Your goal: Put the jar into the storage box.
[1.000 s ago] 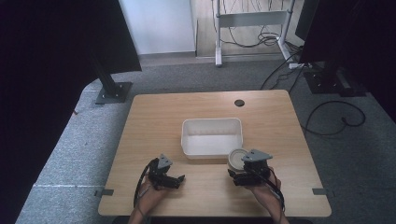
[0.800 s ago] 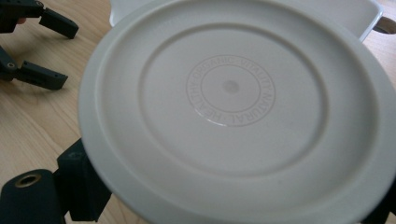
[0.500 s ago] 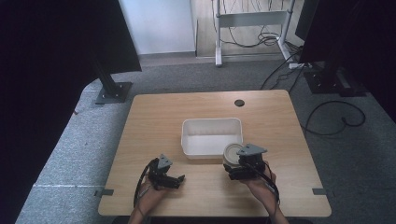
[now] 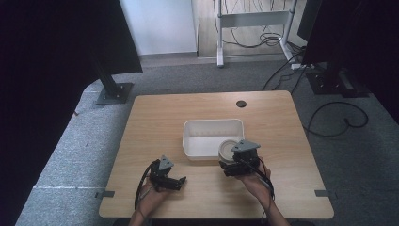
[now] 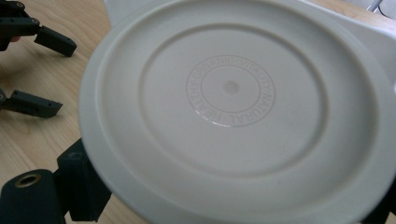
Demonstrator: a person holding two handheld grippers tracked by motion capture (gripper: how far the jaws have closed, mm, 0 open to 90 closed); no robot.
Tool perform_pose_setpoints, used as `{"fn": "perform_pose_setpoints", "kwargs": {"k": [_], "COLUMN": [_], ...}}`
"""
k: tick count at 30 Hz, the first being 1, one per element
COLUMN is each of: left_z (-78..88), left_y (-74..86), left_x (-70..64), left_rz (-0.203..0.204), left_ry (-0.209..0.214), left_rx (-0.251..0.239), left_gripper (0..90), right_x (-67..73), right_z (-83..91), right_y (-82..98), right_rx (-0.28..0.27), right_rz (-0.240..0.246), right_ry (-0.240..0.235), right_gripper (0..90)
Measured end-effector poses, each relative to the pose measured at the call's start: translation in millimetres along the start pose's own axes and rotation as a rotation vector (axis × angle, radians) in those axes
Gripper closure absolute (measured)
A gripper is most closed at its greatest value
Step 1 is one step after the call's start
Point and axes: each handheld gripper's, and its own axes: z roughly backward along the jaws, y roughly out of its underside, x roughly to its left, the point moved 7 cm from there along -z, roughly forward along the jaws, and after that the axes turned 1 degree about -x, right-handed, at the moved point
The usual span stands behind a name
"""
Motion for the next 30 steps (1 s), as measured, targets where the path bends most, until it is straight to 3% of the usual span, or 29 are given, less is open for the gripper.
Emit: {"fn": "perform_pose_setpoints", "kwargs": {"k": [30], "left_z": [0.0], "left_y": [0.0], "left_x": [0.0], "left_rz": [0.0], "left_ry": [0.001], "left_rx": [-0.001], "left_gripper": [0.0], "right_x": [2.8], "right_z": [-45.9], "right_y": [-29.1], "right_rx": [0.005], "right_rz": [0.02], "right_ry": [0.02], "right_gripper": [9.2]}}
